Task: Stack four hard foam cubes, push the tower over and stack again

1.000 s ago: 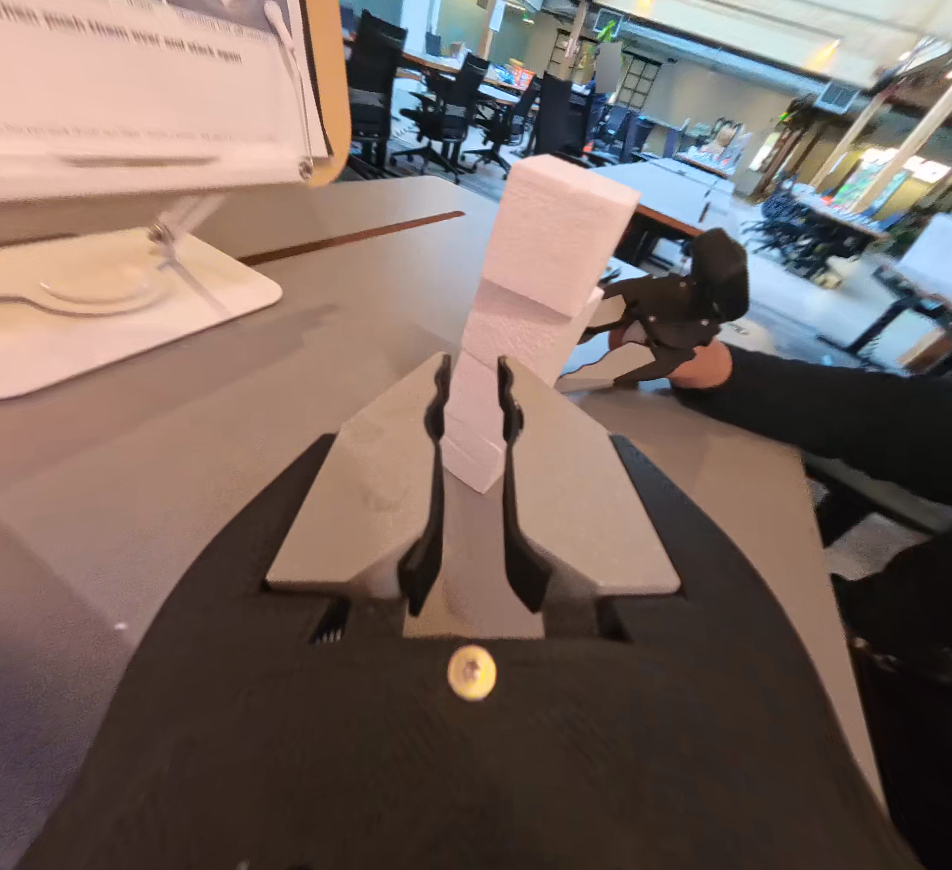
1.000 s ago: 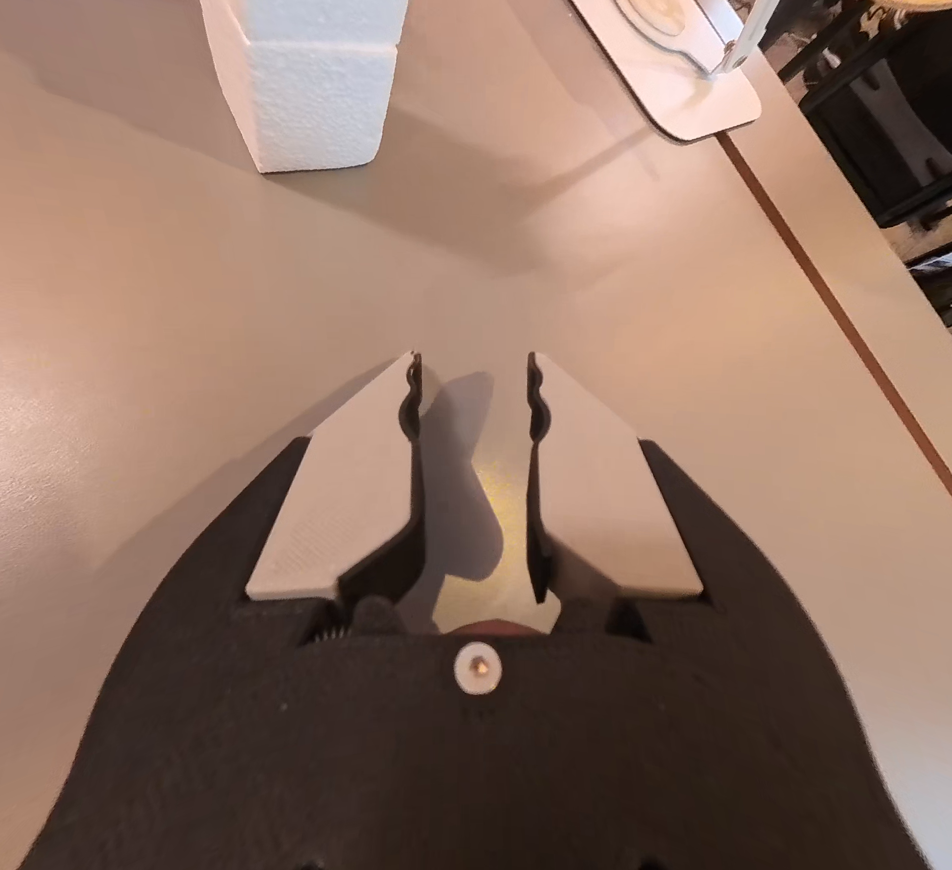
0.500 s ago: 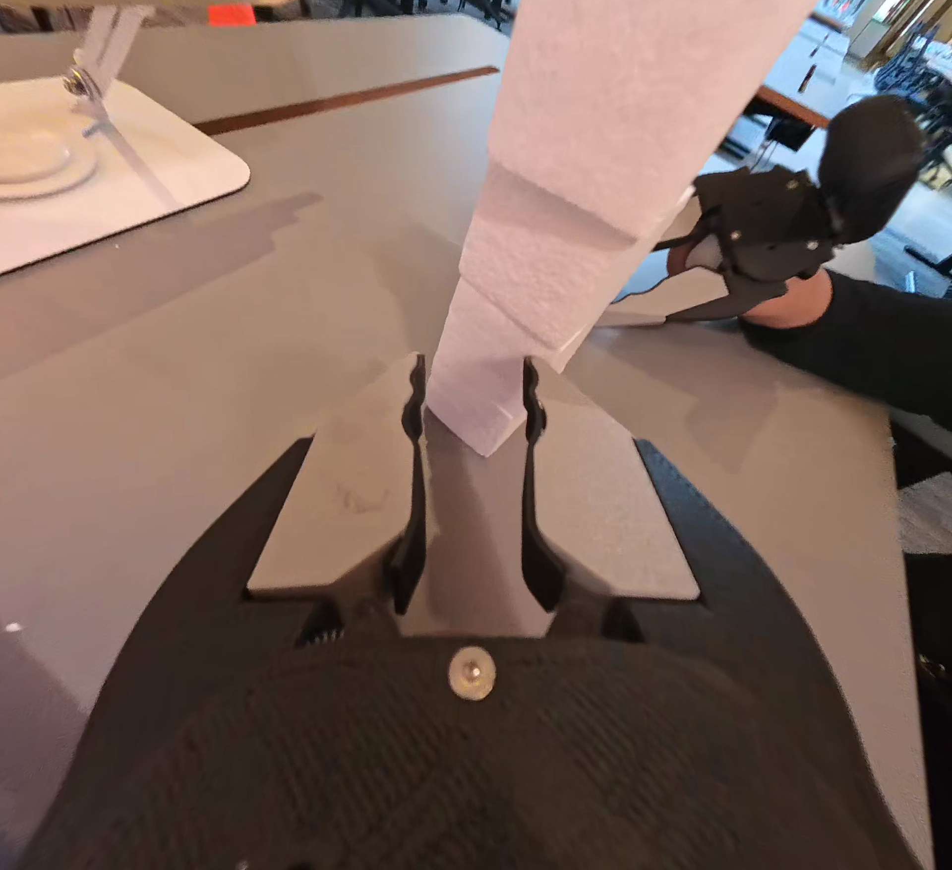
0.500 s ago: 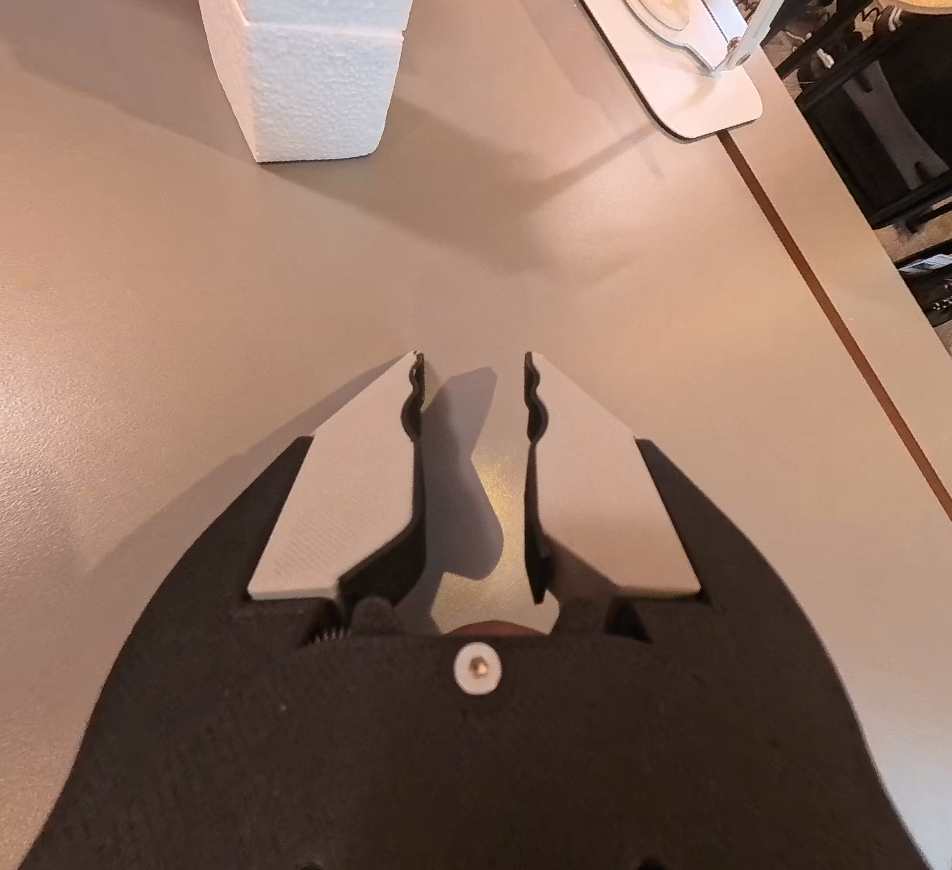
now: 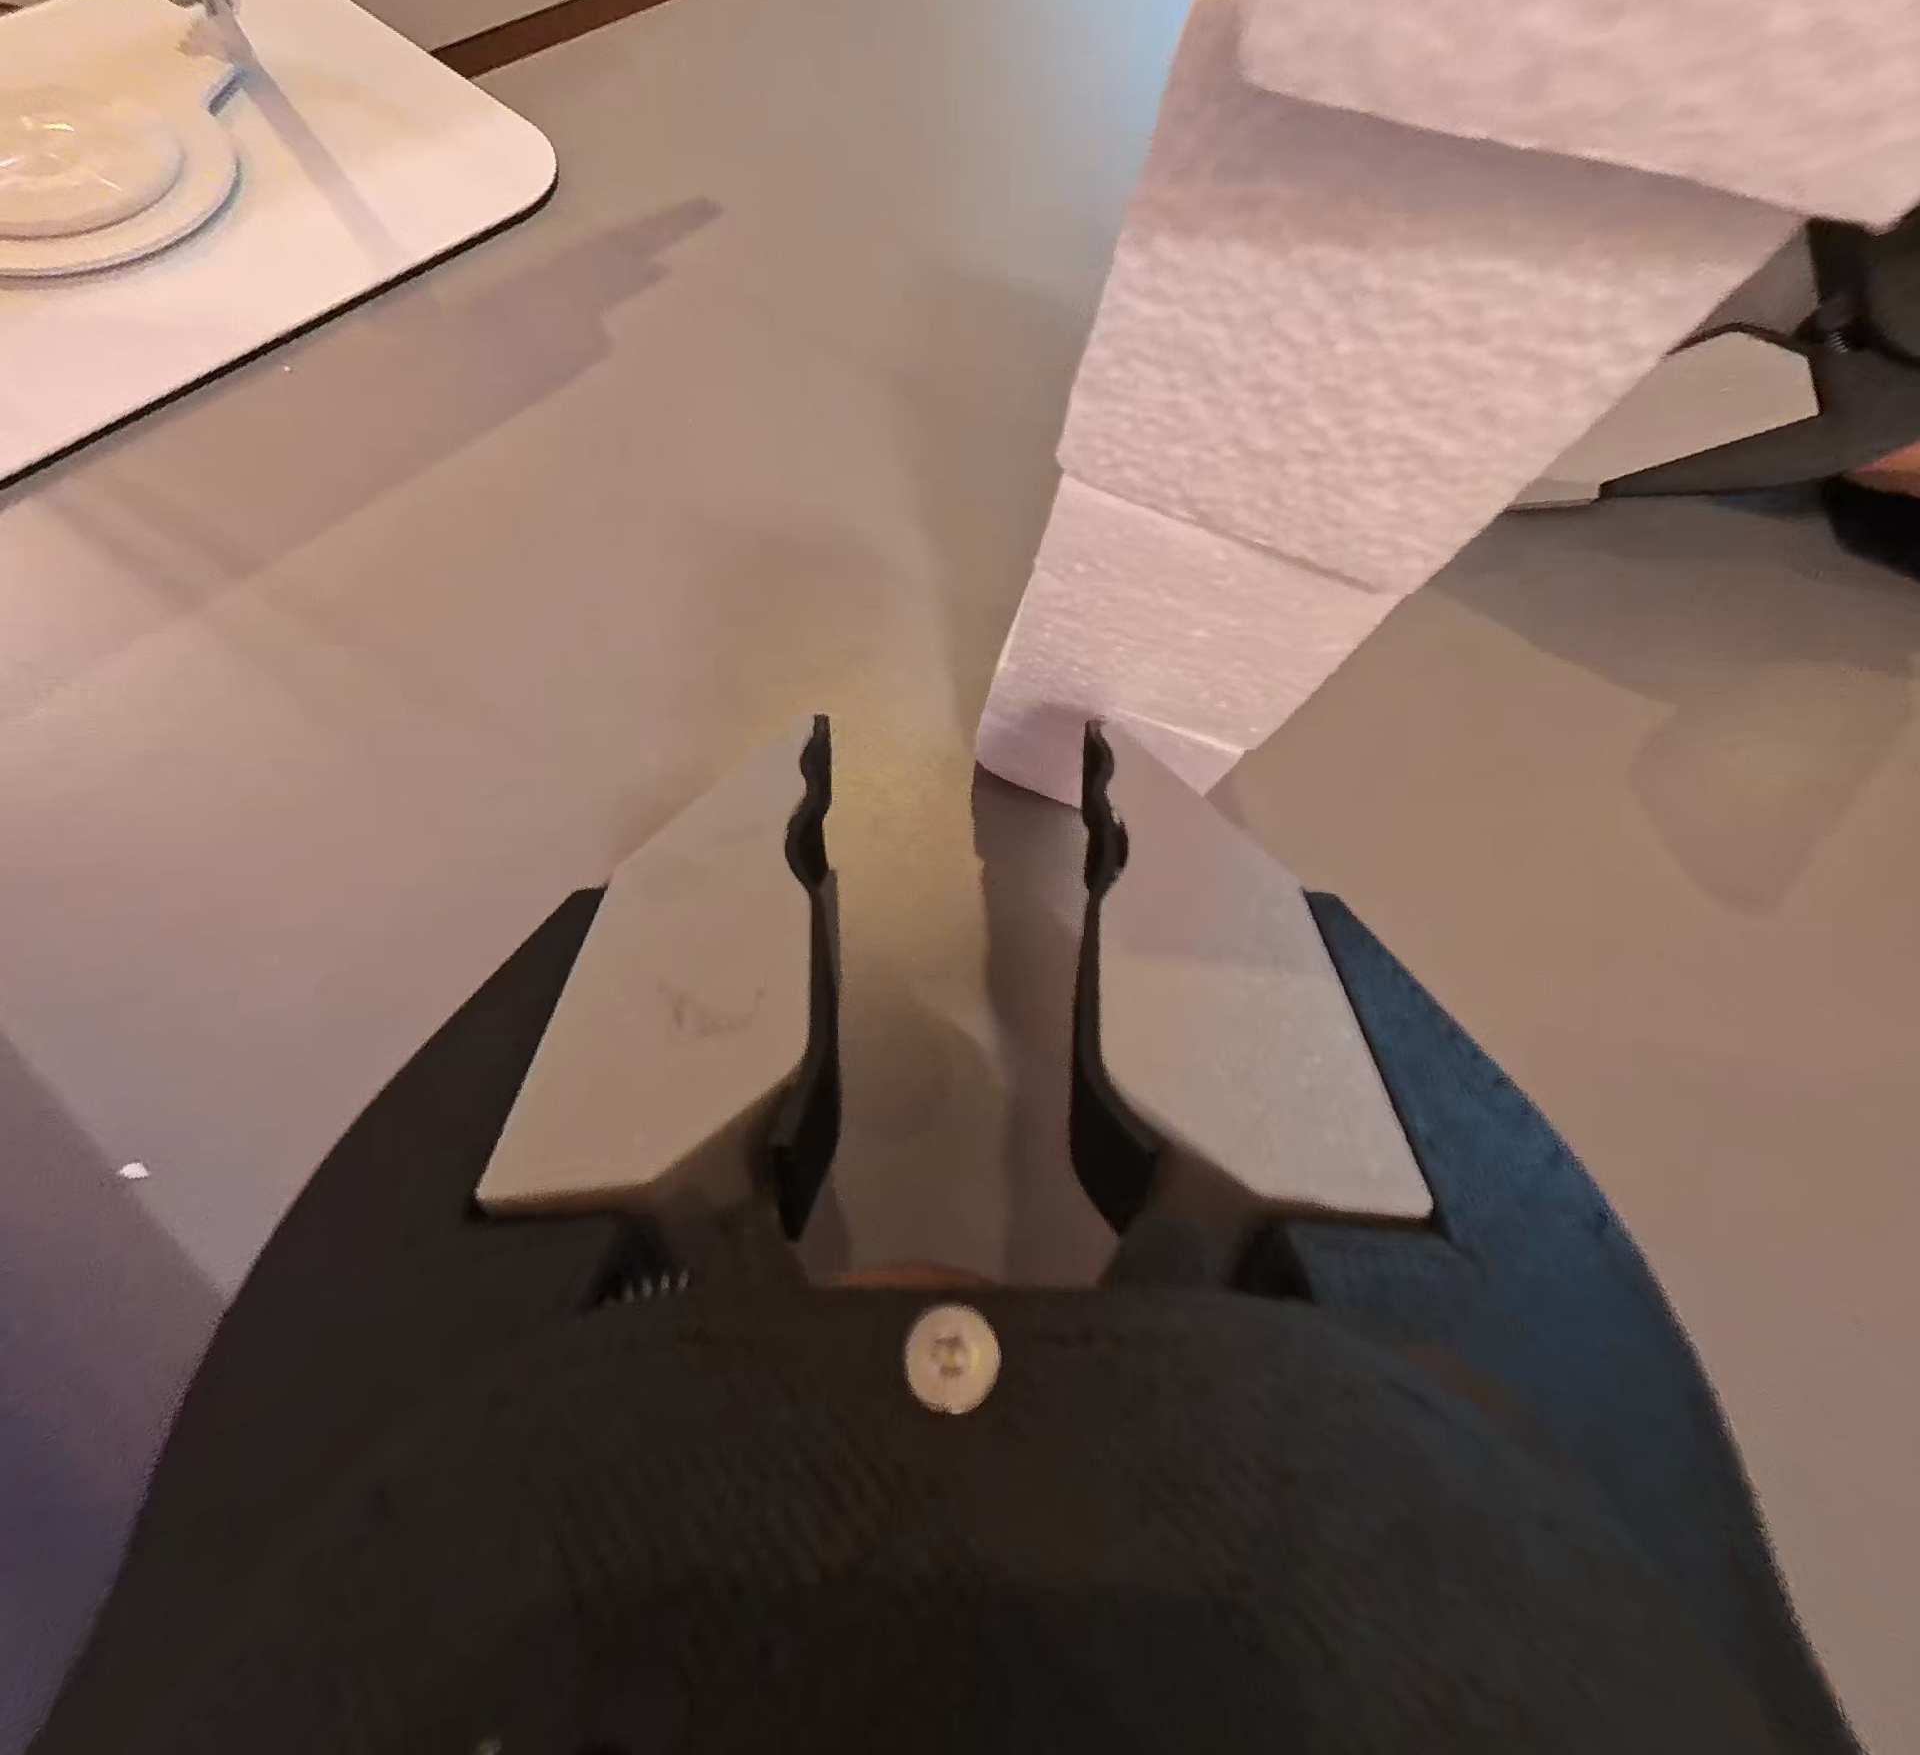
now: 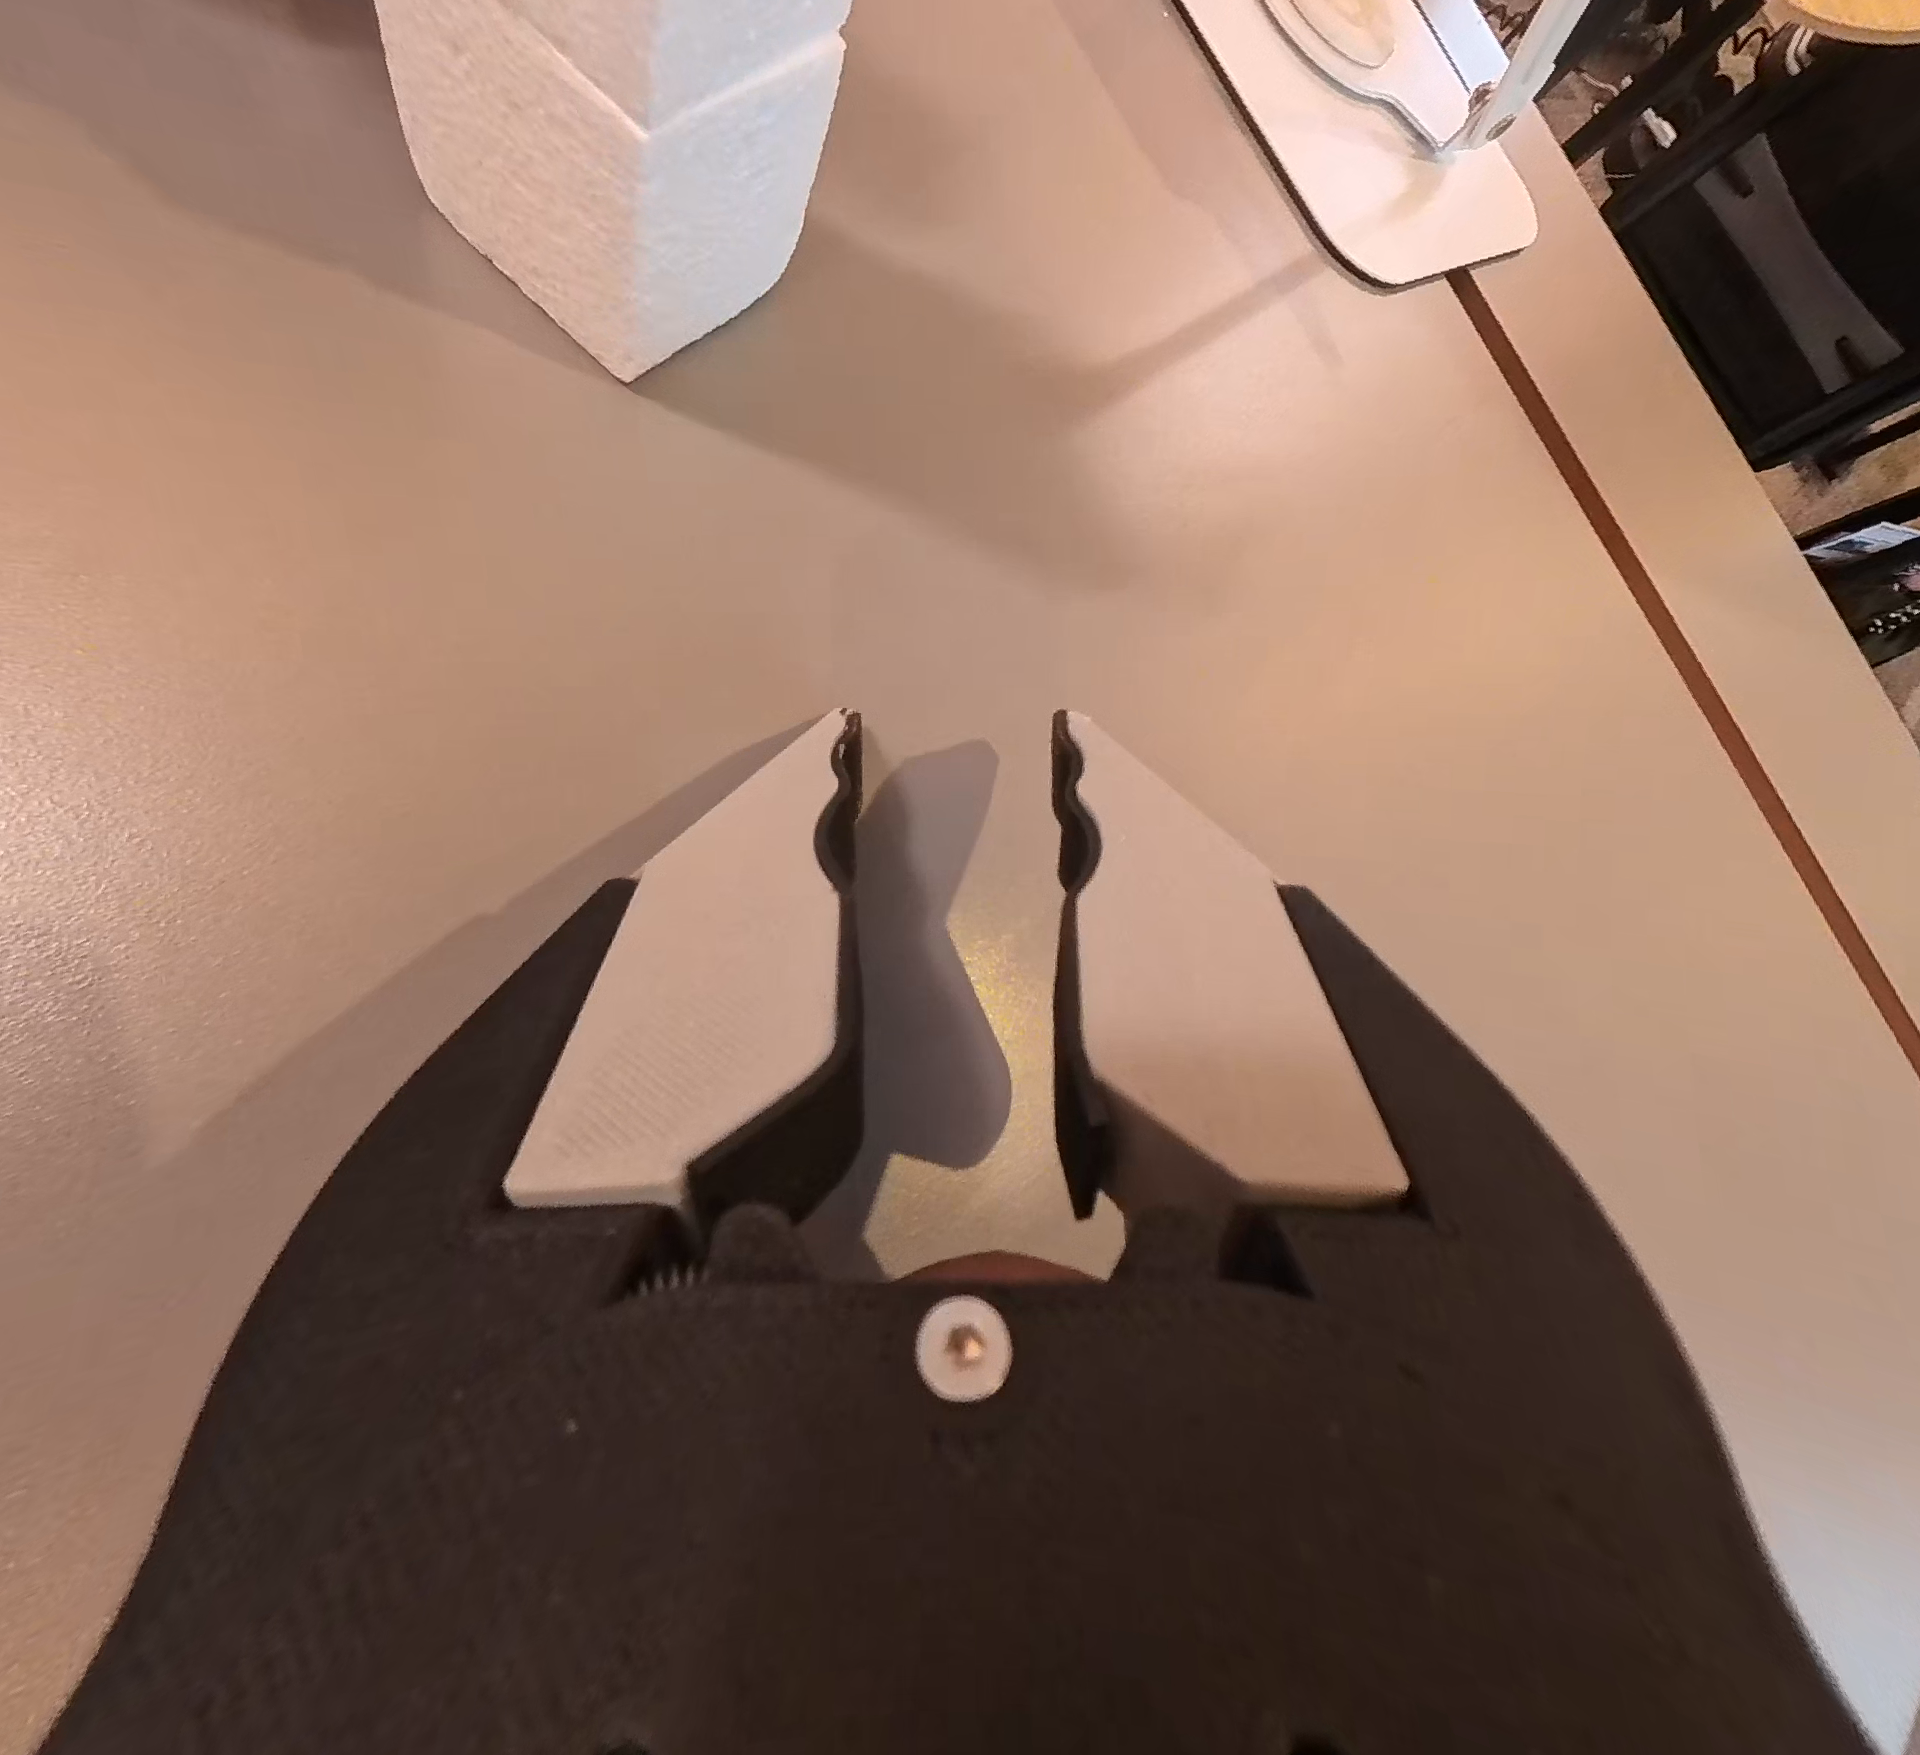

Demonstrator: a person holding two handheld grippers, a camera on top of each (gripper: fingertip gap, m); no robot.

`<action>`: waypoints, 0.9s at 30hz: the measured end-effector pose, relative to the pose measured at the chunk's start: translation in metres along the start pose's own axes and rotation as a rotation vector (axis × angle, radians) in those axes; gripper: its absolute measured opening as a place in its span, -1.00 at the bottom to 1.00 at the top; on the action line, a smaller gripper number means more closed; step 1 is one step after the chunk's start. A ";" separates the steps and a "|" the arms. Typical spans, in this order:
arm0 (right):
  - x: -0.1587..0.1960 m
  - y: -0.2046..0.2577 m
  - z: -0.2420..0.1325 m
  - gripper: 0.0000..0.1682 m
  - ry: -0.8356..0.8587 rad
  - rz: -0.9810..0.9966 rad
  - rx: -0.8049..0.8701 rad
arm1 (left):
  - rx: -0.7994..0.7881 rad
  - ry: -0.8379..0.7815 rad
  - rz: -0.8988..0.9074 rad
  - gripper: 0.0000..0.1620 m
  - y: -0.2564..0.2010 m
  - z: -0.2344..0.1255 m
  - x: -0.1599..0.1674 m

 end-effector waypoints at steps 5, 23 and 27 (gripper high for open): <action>0.000 0.000 0.000 -0.60 0.000 0.000 -0.002 | 0.009 -0.004 -0.010 -0.42 0.000 -0.001 0.000; 0.000 0.001 0.000 -0.62 0.000 -0.004 -0.002 | -0.033 0.051 0.025 -0.43 -0.002 0.005 0.003; 0.000 0.001 0.000 -0.62 0.000 -0.004 -0.003 | -0.041 0.040 0.007 -0.43 0.001 0.004 0.002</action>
Point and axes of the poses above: each gripper's, where its closed fingertips meet, z out along the fingers, x out of its underside, y = z × x across the jaws, the point moved 9 cm from there along -z, back along the fingers, and after that the axes turned 1 degree about x, right-handed, at the moved point
